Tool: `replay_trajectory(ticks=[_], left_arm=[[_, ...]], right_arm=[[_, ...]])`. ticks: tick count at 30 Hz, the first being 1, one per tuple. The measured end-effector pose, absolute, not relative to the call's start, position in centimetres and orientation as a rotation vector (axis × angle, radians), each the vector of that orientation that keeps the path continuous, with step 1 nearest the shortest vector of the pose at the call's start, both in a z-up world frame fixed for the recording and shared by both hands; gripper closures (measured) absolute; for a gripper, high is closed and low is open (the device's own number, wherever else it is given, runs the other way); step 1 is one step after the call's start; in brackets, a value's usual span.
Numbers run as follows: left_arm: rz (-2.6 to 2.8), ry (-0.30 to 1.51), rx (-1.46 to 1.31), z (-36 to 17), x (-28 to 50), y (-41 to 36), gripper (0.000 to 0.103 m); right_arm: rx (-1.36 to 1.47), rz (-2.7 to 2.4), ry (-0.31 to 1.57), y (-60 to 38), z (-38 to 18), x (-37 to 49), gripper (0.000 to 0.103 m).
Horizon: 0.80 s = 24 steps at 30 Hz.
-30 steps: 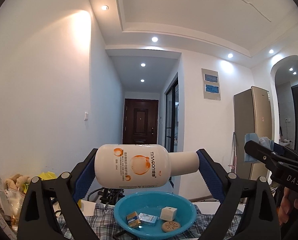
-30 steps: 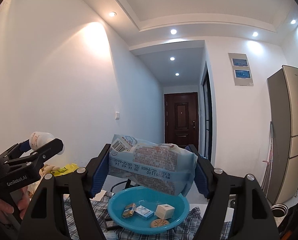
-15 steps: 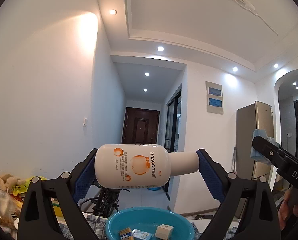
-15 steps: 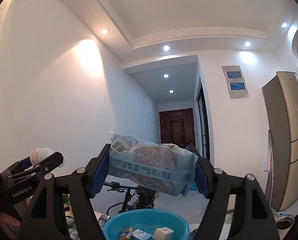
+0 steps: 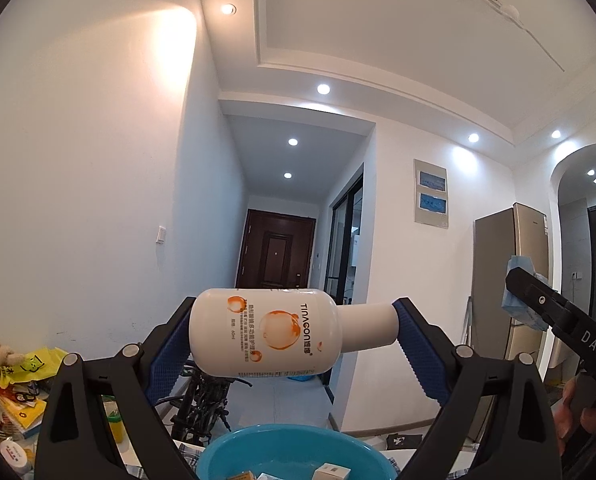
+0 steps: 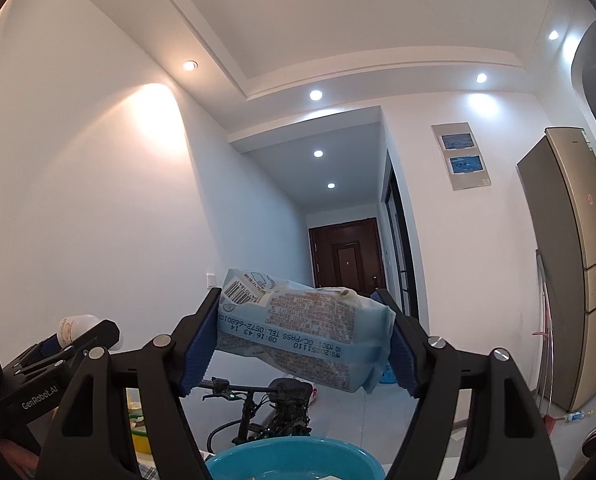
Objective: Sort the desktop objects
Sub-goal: 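Carry both held items over the basin and lower them toward its bottom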
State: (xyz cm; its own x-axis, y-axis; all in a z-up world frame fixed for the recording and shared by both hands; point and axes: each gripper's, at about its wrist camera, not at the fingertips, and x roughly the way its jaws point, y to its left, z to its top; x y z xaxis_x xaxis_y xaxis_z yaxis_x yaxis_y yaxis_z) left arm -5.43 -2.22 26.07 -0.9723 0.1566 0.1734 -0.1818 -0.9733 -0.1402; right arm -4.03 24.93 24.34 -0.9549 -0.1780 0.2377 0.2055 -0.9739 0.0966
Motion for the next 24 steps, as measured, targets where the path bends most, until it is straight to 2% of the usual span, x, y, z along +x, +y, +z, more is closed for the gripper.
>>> replay_trajectory(ticks=[6,15,24], left_arm=[[2.987,-0.24,0.173,24.4,-8.2,-3.1,0.007],[2.986,-0.154,0.129,23.8,-8.0,-1.1,0.007],[2.989,-0.171,0.121,24.0,-9.0,-1.5,0.007]], right_arm=[[-0.25,-2.915,-0.21,25.2,21.6,-6.7,0.031],[-0.233,-2.927,-0.229,26.0,21.5,-6.4,0.031],[-0.187,-2.916,-0.217,25.7,21.6,-7.7,0.03]])
